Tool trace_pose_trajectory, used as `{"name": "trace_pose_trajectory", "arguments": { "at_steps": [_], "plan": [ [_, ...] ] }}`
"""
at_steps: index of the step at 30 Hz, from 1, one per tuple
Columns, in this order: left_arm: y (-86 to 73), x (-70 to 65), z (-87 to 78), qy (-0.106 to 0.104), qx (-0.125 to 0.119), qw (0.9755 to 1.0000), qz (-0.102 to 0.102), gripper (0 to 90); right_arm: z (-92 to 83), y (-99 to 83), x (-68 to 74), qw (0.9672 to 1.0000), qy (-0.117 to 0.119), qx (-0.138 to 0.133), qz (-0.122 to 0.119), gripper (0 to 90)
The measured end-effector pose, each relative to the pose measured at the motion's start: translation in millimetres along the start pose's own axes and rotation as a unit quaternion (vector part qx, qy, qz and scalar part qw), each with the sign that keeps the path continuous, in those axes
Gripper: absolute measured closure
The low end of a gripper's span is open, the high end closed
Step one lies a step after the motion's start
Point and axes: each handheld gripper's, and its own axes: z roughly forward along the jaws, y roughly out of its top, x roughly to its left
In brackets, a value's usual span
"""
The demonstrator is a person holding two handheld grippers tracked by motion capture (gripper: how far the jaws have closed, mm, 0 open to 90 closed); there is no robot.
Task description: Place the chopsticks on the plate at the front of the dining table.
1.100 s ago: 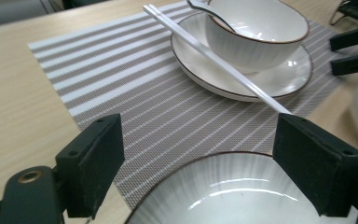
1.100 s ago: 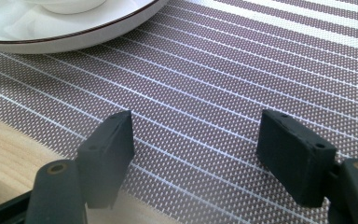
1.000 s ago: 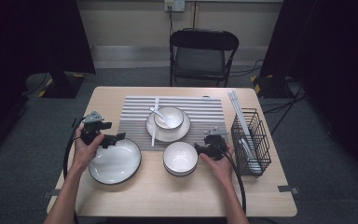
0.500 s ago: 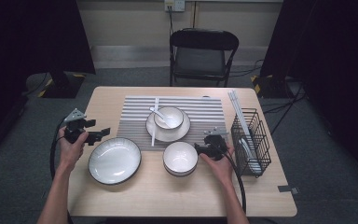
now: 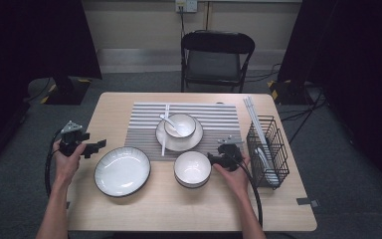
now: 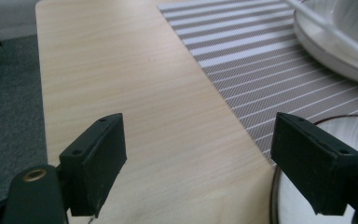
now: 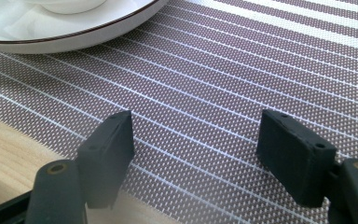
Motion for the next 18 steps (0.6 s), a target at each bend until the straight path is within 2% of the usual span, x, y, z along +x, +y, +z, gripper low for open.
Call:
{"name": "trace_pose_trajectory", "arguments": {
  "at_steps": [1,3,4,5,7,14,18],
  "plan": [
    [-2.4,2.5,1.4,0.01,0.006,0.9999,-0.005,17.8,0.1,0.0,-0.1,1.0,0.0,-0.001,-0.001,26.7],
    [-5.0,3.6,2.4,0.025,0.01,0.9996,0.002,17.8,0.0,0.0,0.0,1.0,0.0,0.0,0.0,26.7],
    [-6.4,5.5,3.6,0.027,0.015,0.9995,0.002,17.8,0.1,0.0,-0.1,1.0,0.0,-0.001,-0.001,26.7],
    [-9.7,8.5,6.6,0.026,0.017,0.9995,-0.009,17.6,0.1,0.0,-0.1,1.0,0.0,0.0,-0.001,26.7],
    [-15.3,11.8,10.8,0.036,0.028,0.9989,-0.009,17.0,0.1,0.0,-0.1,1.0,0.0,-0.001,-0.001,26.7],
    [-25.6,19.6,18.5,0.039,0.044,0.998,-0.022,17.0,0.1,0.0,-0.1,1.0,0.0,0.0,-0.001,26.7],
    [-29.8,20.7,23.9,0.044,0.056,0.9973,-0.017,17.0,0.1,0.0,-0.1,1.0,0.0,0.0,-0.001,26.7]
  ]
}}
